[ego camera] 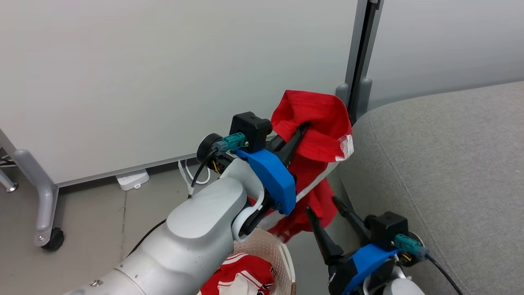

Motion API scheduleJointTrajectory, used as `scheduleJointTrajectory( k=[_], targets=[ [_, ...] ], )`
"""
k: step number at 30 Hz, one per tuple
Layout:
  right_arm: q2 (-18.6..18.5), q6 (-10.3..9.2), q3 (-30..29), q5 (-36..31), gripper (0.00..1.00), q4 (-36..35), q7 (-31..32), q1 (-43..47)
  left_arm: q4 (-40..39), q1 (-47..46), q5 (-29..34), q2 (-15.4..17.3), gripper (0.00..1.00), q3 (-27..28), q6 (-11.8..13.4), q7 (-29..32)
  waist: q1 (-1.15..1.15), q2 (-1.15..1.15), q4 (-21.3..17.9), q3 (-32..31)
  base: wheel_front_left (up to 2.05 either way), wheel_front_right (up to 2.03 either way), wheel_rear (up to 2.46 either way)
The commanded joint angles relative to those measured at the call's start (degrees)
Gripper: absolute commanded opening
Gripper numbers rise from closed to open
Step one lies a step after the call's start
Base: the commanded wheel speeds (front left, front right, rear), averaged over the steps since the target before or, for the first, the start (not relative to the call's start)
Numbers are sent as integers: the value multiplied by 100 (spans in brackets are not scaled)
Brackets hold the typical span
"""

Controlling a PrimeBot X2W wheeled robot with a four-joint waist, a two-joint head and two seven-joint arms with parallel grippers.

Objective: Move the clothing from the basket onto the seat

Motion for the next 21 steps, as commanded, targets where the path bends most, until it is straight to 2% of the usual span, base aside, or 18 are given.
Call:
scheduleJointTrajectory(
  k=[1, 11, 16, 17, 18, 19, 21],
  targets=[
    [-14, -2, 60, 87, 100, 27, 33, -113, 8, -99, -38, 10, 0, -36, 31, -38, 0, 0, 1, 5, 0, 0, 0],
    [-13, -1, 334, 298, 100, 688, 433, -989, -49, -197, -336, 12, 0, -384, 72, -114, 0, 0, 66, 65, 0, 0, 0],
    [-14, -2, 470, 424, 100, 1194, 350, -1548, -73, -271, -485, 12, 0, -543, 76, -135, 0, 0, 138, 103, 0, 0, 0],
    [-15, -2, 488, 428, 94, 1327, 369, -1653, -75, -281, -507, 12, 0, -568, 73, -141, 0, 0, 156, 108, 0, 0, 0],
    [-15, -2, 510, 382, 16, 1437, 367, -1758, -77, -296, -539, 11, 0, -585, 71, -147, 0, 0, 177, 116, 0, 0, 0],
    [-12, -1, 547, 332, 0, 1534, 350, -1843, -78, -321, -560, 12, 0, -609, 72, -148, 0, 0, 197, 122, 0, 0, 0],
    [-14, -2, 619, 260, 0, 1707, 356, -1950, -71, -363, -603, 12, 0, -650, 88, -175, 0, 0, 229, 131, 0, 0, 0]
  ],
)
